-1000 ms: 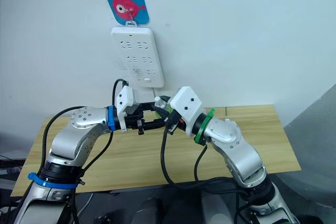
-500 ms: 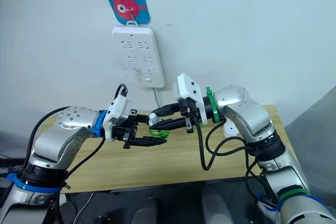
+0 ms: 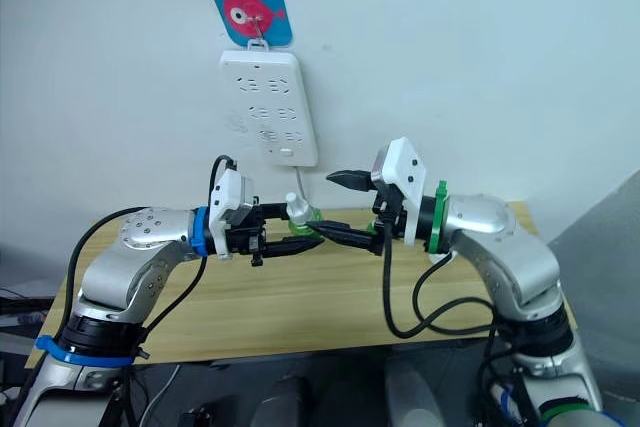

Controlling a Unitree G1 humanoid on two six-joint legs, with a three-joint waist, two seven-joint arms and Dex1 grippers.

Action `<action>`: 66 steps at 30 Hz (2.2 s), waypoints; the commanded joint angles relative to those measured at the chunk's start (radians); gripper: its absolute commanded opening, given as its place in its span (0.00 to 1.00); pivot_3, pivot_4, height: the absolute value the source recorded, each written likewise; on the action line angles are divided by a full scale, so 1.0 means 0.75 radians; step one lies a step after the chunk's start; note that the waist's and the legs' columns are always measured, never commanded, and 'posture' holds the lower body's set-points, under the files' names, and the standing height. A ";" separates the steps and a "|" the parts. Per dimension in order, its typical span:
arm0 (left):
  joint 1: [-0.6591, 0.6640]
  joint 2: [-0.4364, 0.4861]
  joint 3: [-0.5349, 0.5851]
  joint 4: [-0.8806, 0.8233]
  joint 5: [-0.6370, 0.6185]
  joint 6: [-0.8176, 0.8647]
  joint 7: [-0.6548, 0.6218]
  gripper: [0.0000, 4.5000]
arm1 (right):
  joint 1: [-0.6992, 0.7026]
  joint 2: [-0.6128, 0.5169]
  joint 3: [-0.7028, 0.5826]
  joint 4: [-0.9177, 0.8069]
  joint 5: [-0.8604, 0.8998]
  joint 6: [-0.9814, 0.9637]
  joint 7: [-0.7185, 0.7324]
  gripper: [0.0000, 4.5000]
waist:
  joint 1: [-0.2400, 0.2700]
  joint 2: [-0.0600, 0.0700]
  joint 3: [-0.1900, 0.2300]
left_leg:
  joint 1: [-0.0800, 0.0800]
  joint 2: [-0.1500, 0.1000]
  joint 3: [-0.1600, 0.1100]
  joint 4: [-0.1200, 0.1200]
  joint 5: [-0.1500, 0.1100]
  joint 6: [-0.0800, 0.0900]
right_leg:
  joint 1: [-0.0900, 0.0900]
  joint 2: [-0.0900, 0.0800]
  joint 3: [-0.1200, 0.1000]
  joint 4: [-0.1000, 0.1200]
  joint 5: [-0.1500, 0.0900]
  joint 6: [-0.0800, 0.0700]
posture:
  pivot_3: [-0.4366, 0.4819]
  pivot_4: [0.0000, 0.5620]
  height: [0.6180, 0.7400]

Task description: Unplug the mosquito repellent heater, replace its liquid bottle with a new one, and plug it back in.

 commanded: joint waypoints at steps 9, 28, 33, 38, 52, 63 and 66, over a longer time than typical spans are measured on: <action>-0.043 -0.041 0.004 0.030 0.047 -0.073 0.037 0.50 | 0.030 0.161 0.292 -0.004 -0.327 -0.112 -0.330 0.87 | -0.001 0.000 0.000 | 0.000 0.000 0.001 0.000 0.000 0.000 | 0.000 0.000 0.001 -0.001 0.000 0.000 | 0.32 0.32 0.88; 0.028 0.118 -0.006 -0.068 -0.071 0.028 -0.214 0.50 | -0.077 0.002 0.191 0.149 0.010 -0.151 0.210 0.24 | -0.001 0.000 0.000 | 0.000 0.000 0.001 -0.001 0.000 0.000 | 0.000 0.001 0.000 -0.003 0.000 0.000 | 0.34 0.32 0.88; 0.019 0.208 -0.038 -0.116 -0.099 0.050 -0.344 0.50 | -0.261 -0.171 0.253 0.369 0.048 -0.198 0.601 0.24 | 0.000 0.001 0.001 | 0.000 0.000 0.001 -0.001 0.000 0.000 | 0.000 0.001 0.000 -0.005 0.000 0.000 | 0.35 0.32 0.88; -0.006 0.180 -0.028 -0.099 -0.080 0.026 -0.297 0.50 | -0.293 -0.176 0.212 0.414 0.082 -0.187 0.623 0.54 | 0.001 0.001 0.001 | -0.001 0.000 0.000 -0.002 0.000 0.000 | 0.001 0.001 -0.001 -0.006 0.000 0.000 | 0.35 0.32 0.88; -0.027 0.119 -0.026 -0.031 -0.026 -0.034 -0.216 0.50 | -0.114 -0.297 0.099 0.045 0.090 -0.061 0.378 1.00 | -0.006 0.001 0.001 | -0.001 0.002 0.001 -0.006 -0.001 0.001 | 0.000 0.001 0.000 -0.010 0.000 0.000 | 0.32 0.32 0.88; -0.024 0.086 -0.058 -0.054 -0.009 -0.050 -0.214 0.50 | -0.162 0.013 0.223 0.148 -0.169 -0.126 0.000 1.00 | -0.007 0.001 0.001 | -0.002 0.000 0.001 -0.007 0.000 0.001 | 0.000 0.000 0.000 -0.014 0.001 0.001 | 0.31 0.31 0.88; -0.022 0.089 -0.053 -0.051 -0.008 -0.050 -0.214 0.50 | -0.153 -0.066 0.182 0.149 -0.150 -0.120 0.074 1.00 | -0.007 0.001 0.001 | -0.002 0.001 0.001 -0.011 0.000 0.001 | 0.000 0.000 0.000 -0.016 0.001 0.001 | 0.31 0.32 0.88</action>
